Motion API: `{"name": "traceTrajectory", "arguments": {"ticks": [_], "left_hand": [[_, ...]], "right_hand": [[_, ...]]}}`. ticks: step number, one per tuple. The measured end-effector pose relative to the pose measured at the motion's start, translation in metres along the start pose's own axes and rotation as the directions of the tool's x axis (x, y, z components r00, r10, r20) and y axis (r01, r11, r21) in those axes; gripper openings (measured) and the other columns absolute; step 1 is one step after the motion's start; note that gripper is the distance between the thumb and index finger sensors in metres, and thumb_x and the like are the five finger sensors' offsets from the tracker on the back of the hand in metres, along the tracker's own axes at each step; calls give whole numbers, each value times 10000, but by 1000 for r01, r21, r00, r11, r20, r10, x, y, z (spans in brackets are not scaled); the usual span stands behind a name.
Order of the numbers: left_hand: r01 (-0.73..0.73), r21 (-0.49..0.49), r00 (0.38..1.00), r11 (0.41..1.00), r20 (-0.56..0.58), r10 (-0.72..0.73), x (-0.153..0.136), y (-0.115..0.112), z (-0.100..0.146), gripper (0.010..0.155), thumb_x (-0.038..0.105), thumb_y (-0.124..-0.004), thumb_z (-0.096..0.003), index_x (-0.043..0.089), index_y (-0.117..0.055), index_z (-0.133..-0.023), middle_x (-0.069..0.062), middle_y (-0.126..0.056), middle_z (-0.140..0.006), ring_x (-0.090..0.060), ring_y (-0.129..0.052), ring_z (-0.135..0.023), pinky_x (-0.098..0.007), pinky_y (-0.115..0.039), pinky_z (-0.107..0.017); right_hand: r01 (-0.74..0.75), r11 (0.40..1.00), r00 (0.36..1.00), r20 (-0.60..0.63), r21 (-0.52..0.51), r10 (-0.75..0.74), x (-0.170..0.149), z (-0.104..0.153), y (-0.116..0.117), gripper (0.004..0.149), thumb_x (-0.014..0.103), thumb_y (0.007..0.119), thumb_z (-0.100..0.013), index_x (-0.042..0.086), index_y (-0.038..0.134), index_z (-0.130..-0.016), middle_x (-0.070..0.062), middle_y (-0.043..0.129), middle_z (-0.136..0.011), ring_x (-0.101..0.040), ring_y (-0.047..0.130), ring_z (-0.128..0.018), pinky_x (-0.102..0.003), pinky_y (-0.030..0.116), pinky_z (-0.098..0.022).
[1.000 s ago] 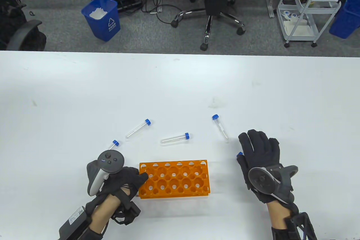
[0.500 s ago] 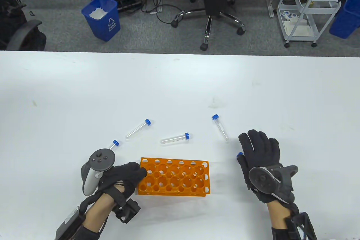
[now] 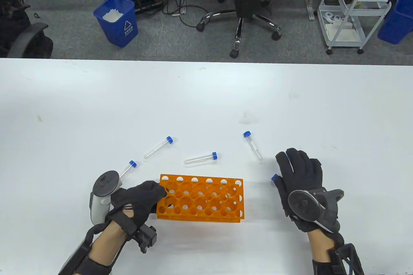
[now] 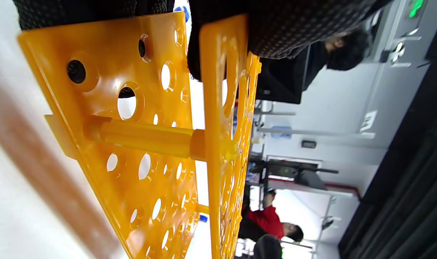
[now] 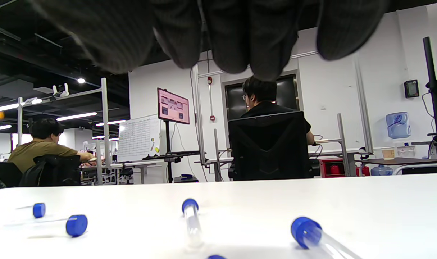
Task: Hold test tube rack and insert test tubes into grid holes one by one
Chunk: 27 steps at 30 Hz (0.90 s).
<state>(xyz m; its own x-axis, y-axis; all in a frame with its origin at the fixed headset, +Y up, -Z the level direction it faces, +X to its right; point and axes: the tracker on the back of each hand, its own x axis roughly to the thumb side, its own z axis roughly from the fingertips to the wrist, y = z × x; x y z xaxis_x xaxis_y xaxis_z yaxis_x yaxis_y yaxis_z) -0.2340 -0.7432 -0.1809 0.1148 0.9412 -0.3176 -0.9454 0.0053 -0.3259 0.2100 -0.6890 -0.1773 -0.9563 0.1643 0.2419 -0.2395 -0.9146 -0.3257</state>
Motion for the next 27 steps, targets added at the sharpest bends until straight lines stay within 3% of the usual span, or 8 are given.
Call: {"name": "traceTrajectory", "arguments": {"ticks": [6,11,18,27], "left_hand": [[-71,36,996,997,49,69,4,7,4,408,426,-762,-420,125,-842,-684,-332,-576,-948,-487,-939,-702,-544,-862,-482],[-70,41,996,997,53,68,5,8,6,408,430,-763,-422,130,-844,-687,-327,-577,-950,-483,-937,-702,-539,-857,-488],[-73,43,996,996,51,71,6,8,6,408,430,-763,-423,129,-846,-687,-327,-576,-951,-486,-934,-702,-540,-856,-488],[-79,46,996,996,48,77,7,8,6,408,429,-763,-423,130,-845,-688,-325,-576,-952,-485,-933,-704,-540,-855,-490]], "right_hand": [[-3,1000,1000,-7,19,3,3,-3,3,573,350,810,-414,167,724,-950,-208,747,-1010,-452,851,-816,-604,780,-563],[-119,980,993,29,161,115,19,-8,23,528,321,864,-390,171,790,-891,-197,854,-914,-420,942,-677,-540,851,-453],[-381,847,921,73,371,382,27,-22,64,572,325,898,-374,195,780,-919,-187,873,-918,-411,960,-674,-532,860,-447],[-472,762,869,88,444,487,27,-28,87,585,330,907,-375,195,780,-931,-180,899,-903,-402,972,-653,-526,866,-435]]}}
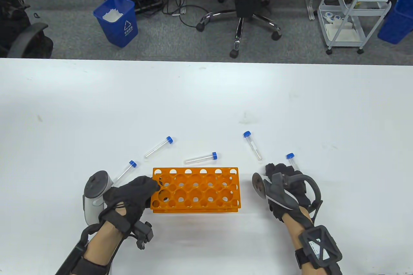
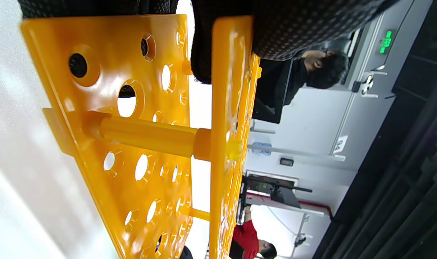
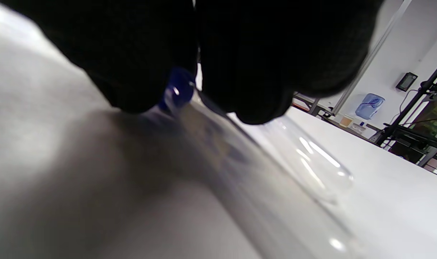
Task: Hold test tube rack and insert test tubes into grid holes one by one
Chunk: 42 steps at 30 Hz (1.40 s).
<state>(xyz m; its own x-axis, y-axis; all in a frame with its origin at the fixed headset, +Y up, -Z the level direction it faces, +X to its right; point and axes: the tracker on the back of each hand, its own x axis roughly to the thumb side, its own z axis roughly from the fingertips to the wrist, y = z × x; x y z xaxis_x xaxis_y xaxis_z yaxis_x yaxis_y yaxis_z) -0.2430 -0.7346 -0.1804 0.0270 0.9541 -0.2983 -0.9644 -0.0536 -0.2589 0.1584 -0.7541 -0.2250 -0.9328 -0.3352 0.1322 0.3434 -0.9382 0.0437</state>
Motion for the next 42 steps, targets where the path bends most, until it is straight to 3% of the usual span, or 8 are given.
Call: {"name": "traceTrajectory", "arguments": {"ticks": [12,17,21,29,36,42], "left_hand": [[1,-2,1000,1000,6,-1,1,1,0,408,430,-763,-424,130,-847,-688,-324,-576,-953,-485,-931,-705,-539,-854,-490],[-1,-1,1000,1000,5,1,1,2,0,408,430,-763,-423,131,-847,-687,-322,-576,-954,-485,-931,-705,-539,-853,-491],[0,0,1000,1000,-2,0,-1,2,0,408,430,-763,-424,131,-846,-688,-325,-575,-954,-484,-930,-707,-541,-852,-490],[-5,-19,1000,1000,-28,5,-7,-1,-3,408,430,-763,-424,131,-846,-689,-323,-573,-954,-485,-929,-706,-540,-851,-492],[-15,-26,1000,1000,-20,14,-6,-1,-3,407,430,-763,-424,133,-845,-689,-323,-573,-955,-484,-928,-708,-539,-851,-493],[-22,-26,1000,999,-18,22,-7,-2,-2,407,431,-762,-425,133,-844,-690,-324,-570,-955,-482,-928,-710,-539,-850,-495]], "right_hand": [[5,1000,1000,4,-8,-5,2,-2,0,554,285,917,-363,160,818,-894,-163,963,-800,-376,1007,-570,-517,883,-399],[114,993,993,8,20,-114,-3,0,-10,561,278,907,-368,130,810,-900,-186,955,-791,-382,1001,-549,-517,881,-389],[253,967,967,16,-36,-253,-10,8,-28,570,276,902,-367,133,798,-909,-192,947,-794,-385,999,-555,-524,878,-398],[459,855,887,68,-242,-457,-34,32,-90,523,236,889,-371,230,827,-890,-204,898,-833,-416,980,-610,-556,866,-433],[476,734,872,154,-484,-464,-39,55,-176,516,210,896,-364,194,836,-876,-219,926,-837,-418,1029,-620,-545,913,-428],[464,687,884,245,-560,-397,-15,69,-233,547,270,917,-356,162,822,-884,-189,984,-791,-385,1075,-560,-518,939,-387]]}}
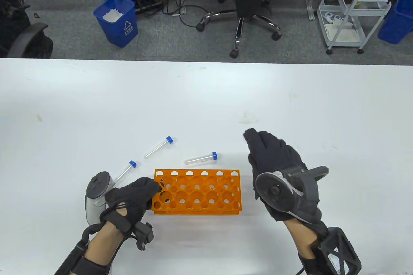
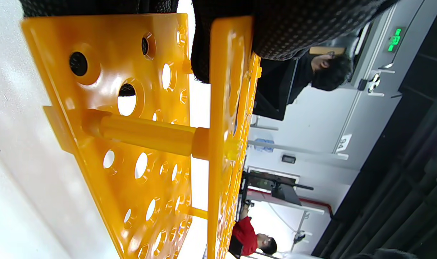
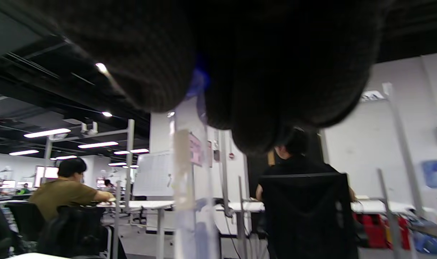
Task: Hold test tube rack and insert test tubes into grid holes one by one
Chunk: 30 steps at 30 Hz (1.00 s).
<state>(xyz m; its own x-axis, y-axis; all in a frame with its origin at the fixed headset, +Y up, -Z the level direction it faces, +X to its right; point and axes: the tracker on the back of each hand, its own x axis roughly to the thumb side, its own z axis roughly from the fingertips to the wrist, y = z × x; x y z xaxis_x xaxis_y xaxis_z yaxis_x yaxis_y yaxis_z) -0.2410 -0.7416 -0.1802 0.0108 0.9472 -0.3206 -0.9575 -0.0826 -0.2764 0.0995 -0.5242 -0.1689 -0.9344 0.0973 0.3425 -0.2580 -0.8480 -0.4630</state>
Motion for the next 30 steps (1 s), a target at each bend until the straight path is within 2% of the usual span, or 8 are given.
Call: {"name": "traceTrajectory", "arguments": {"ticks": [6,12,20,30], "left_hand": [[0,-7,1000,1000,1,0,0,-1,0,407,431,-761,-425,134,-843,-691,-324,-570,-956,-483,-927,-711,-539,-850,-495],[9,-9,1000,1000,-1,-9,-1,-2,0,408,430,-757,-427,132,-841,-692,-334,-575,-951,-478,-932,-717,-537,-855,-497],[18,-13,1000,1000,-3,-18,-2,-4,0,407,429,-757,-427,132,-842,-691,-335,-576,-949,-478,-933,-716,-536,-856,-497],[22,-23,1000,999,6,-22,-2,-6,0,407,430,-758,-427,132,-843,-691,-335,-576,-950,-480,-933,-716,-537,-856,-497]], "right_hand": [[22,1000,989,143,11,-23,55,-10,-5,561,323,935,-339,148,840,-863,-157,1021,-733,-352,1097,-501,-499,948,-349],[3,994,971,238,110,-29,99,-19,20,564,340,942,-326,140,854,-847,-145,1037,-705,-342,1106,-471,-491,952,-328],[-1,983,969,242,182,-44,120,-27,51,565,340,944,-325,137,856,-844,-148,1037,-700,-342,1105,-466,-491,952,-325],[-48,966,969,247,254,-17,125,-29,78,565,339,943,-325,137,854,-846,-147,1036,-701,-345,1102,-466,-493,949,-324]]}}
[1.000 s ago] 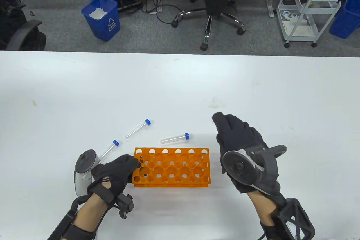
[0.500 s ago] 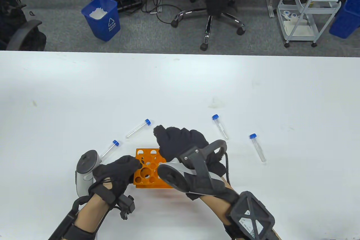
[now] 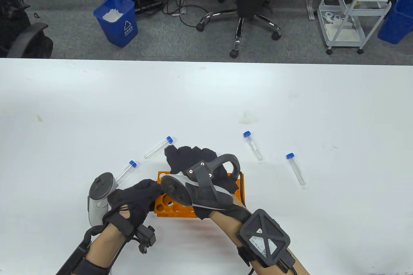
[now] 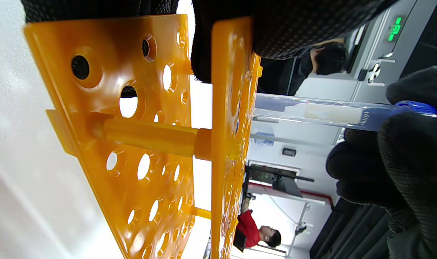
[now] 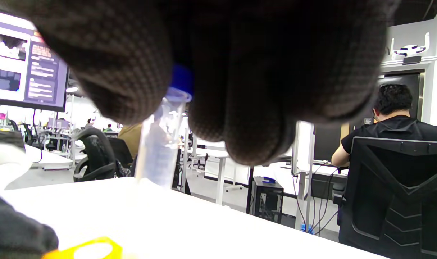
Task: Hold test tube rack and insert test tubes into grid holes one by one
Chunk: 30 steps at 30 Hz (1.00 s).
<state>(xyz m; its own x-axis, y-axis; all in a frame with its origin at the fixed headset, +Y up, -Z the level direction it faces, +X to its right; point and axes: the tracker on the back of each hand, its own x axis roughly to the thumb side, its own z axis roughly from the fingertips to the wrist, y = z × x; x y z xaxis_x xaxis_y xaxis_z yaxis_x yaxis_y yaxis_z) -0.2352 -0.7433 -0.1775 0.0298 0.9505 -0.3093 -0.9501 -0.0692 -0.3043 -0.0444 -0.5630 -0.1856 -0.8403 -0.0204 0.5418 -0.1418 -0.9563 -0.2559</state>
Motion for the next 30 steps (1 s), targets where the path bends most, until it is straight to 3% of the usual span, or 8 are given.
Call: {"name": "traceTrajectory", "arguments": {"ticks": [12,30], "left_hand": [[-1,0,1000,1000,5,1,0,-1,0,401,429,-753,-437,133,-841,-692,-335,-577,-950,-479,-934,-717,-537,-857,-497],[8,5,1000,1000,1,-8,0,-1,1,407,429,-757,-427,130,-841,-690,-338,-582,-945,-475,-939,-713,-533,-861,-495]], "right_hand": [[-59,995,998,35,83,57,9,-1,25,571,350,949,-320,138,857,-842,-143,1039,-696,-342,1103,-461,-491,950,-321],[-92,990,995,36,104,89,12,3,28,584,369,943,-322,129,851,-846,-150,1039,-684,-341,1103,-448,-494,949,-315]]}}
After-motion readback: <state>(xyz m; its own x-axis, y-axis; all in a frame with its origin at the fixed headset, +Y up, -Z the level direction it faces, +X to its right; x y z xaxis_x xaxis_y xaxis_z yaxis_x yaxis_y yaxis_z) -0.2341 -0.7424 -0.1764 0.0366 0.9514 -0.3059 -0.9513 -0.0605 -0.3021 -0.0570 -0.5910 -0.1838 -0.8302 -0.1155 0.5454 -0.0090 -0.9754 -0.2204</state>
